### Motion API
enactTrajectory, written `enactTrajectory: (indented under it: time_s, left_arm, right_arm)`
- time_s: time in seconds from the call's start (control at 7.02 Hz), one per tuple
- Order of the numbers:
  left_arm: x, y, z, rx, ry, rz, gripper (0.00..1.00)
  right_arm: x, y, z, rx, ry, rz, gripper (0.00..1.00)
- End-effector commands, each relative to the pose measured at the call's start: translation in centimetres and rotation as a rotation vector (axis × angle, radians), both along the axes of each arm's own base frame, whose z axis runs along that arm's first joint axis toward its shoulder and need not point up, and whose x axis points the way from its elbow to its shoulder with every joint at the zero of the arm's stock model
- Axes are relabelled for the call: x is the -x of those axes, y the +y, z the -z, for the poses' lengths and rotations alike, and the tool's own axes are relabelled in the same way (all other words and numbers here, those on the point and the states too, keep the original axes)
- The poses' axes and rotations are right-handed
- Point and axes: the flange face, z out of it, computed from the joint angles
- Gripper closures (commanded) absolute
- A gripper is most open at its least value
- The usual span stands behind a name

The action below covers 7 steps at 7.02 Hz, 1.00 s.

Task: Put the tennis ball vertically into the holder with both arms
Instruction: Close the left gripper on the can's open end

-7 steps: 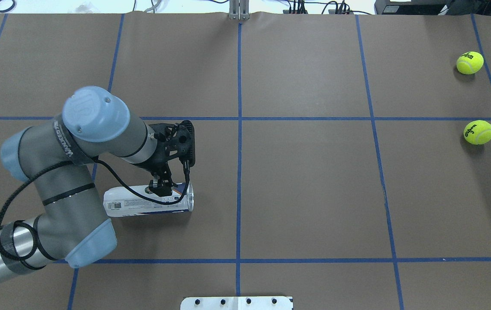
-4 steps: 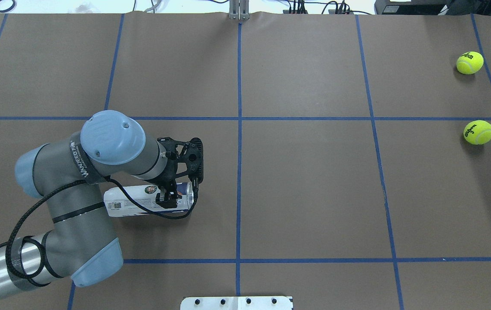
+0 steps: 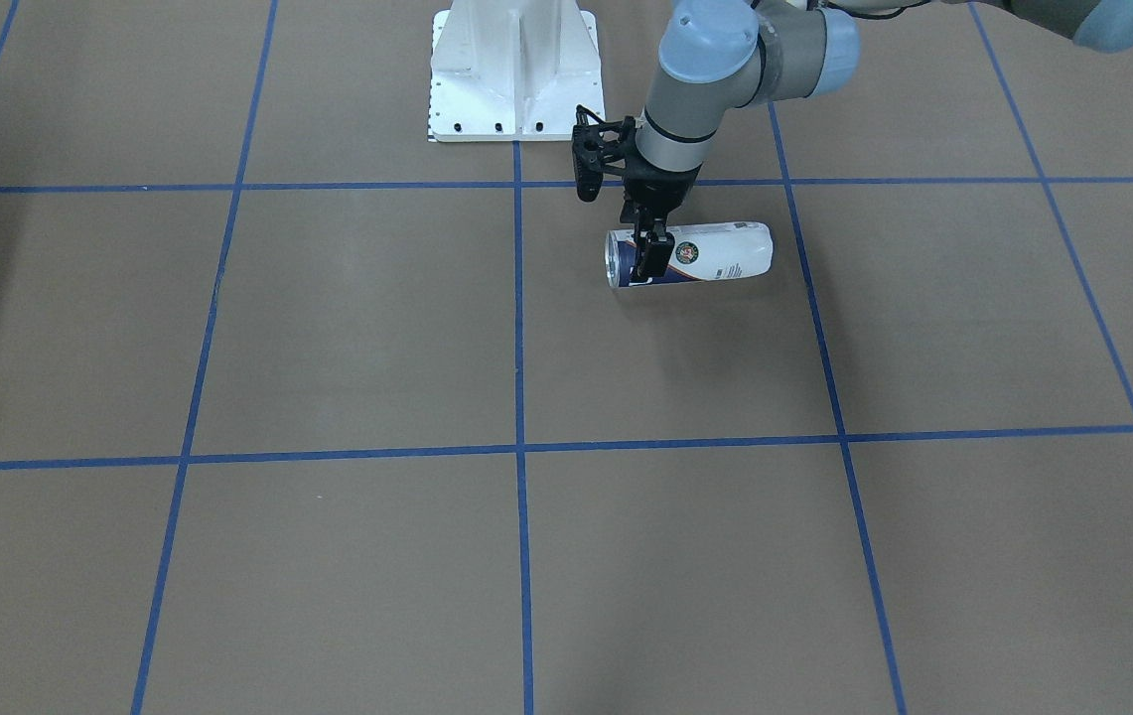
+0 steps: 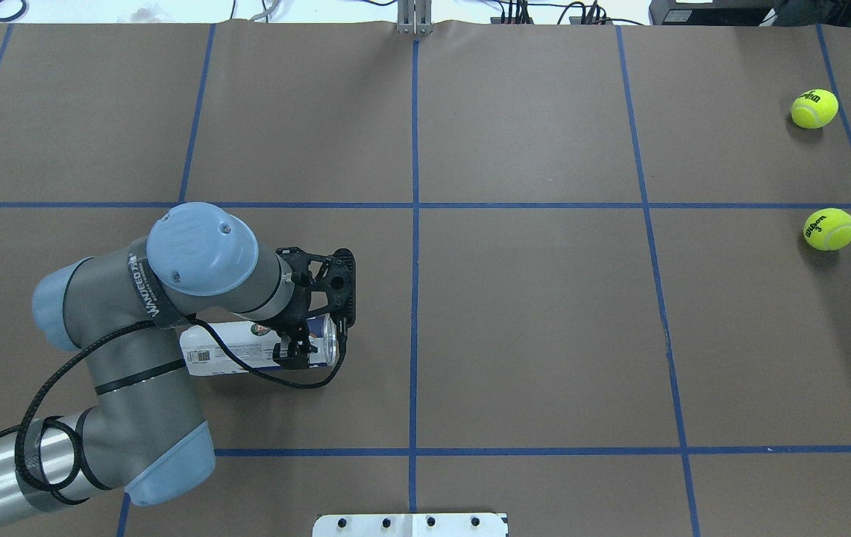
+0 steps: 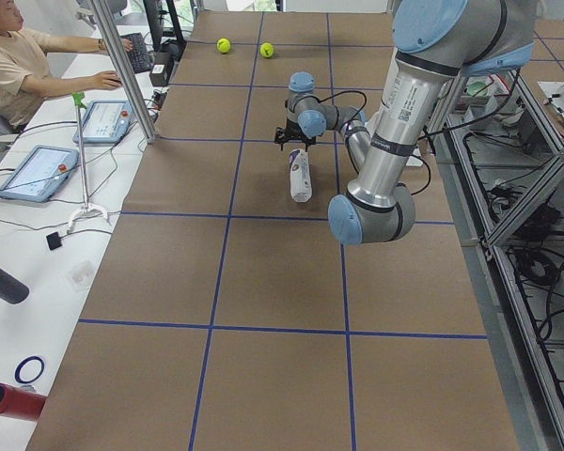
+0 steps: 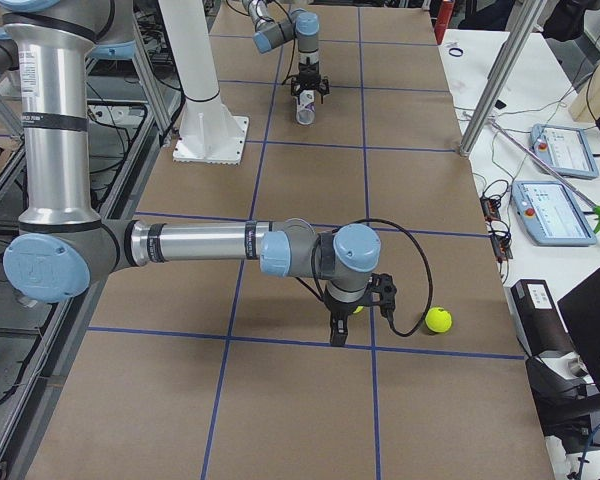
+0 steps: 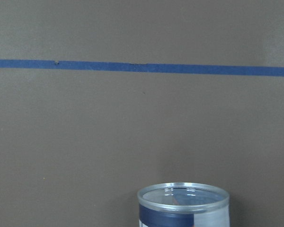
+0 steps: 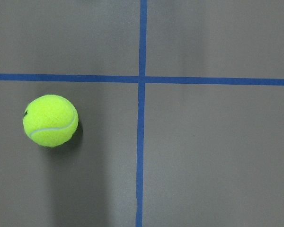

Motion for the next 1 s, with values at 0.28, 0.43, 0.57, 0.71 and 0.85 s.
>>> enactTrajectory:
  time_s: [0.28, 0.43, 0.57, 0.71, 0.85]
  left_arm:
    - [-2.0, 1.3, -1.6, 0.02, -0.031, -0.029, 0.03]
    - [-2.4, 1.8, -1.9, 0.025, -0.034, -0.038, 0.03]
    - [-3.5, 1.9, -2.4, 0.046, -0.047, -0.035, 0.03]
    - [-4.3, 2.1, -3.2, 0.056, -0.062, -0.042, 0.03]
    - [-4.4, 2.2, -3.2, 0.056, -0.062, -0.044, 0.03]
  right_arm:
    - [0.0, 0.0, 0.1, -0.002, 0.001, 0.0, 0.0]
    - [0.0, 0.0, 0.0, -0.001, 0.0, 0.0, 0.0]
    - [-0.1, 0.0, 0.0, -0.001, 0.0, -0.001, 0.0]
    - [-0.1, 0.0, 0.0, -0.001, 0.001, -0.001, 0.0]
    - [-0.1, 0.0, 0.0, -0.001, 0.001, -0.001, 0.0]
